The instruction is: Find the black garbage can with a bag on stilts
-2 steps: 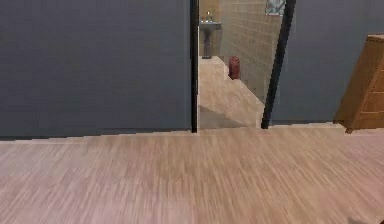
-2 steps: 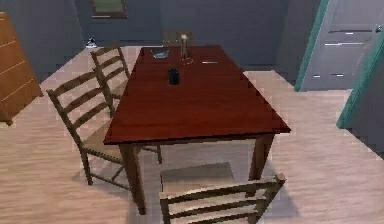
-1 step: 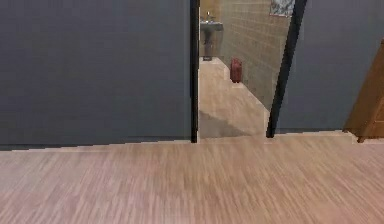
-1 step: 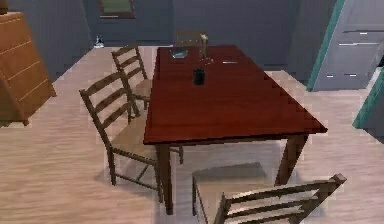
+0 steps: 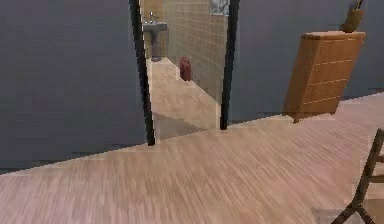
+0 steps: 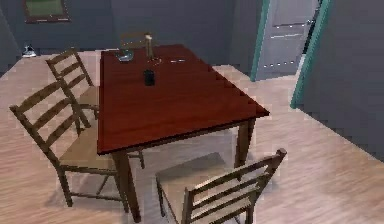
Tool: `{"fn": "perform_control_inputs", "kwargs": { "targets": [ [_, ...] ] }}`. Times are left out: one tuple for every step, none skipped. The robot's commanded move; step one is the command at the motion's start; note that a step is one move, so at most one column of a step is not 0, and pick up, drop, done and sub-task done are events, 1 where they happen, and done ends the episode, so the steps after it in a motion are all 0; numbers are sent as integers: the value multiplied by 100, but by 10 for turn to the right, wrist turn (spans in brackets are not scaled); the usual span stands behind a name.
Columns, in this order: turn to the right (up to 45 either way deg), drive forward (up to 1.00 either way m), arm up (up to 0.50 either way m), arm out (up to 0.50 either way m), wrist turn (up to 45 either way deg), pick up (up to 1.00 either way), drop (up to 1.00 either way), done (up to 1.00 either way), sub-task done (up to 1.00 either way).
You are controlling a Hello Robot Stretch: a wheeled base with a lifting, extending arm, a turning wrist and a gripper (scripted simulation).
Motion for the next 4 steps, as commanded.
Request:
{"fn": "perform_control_inputs", "kwargs": {
  "targets": [
    [0,100,0,0,0,0,0,0,0],
    [0,100,0,0,0,0,0,0,0],
    [450,0,0,0,0,0,0,0,0],
    [150,0,0,0,0,0,0,0,0]
  ]
}}
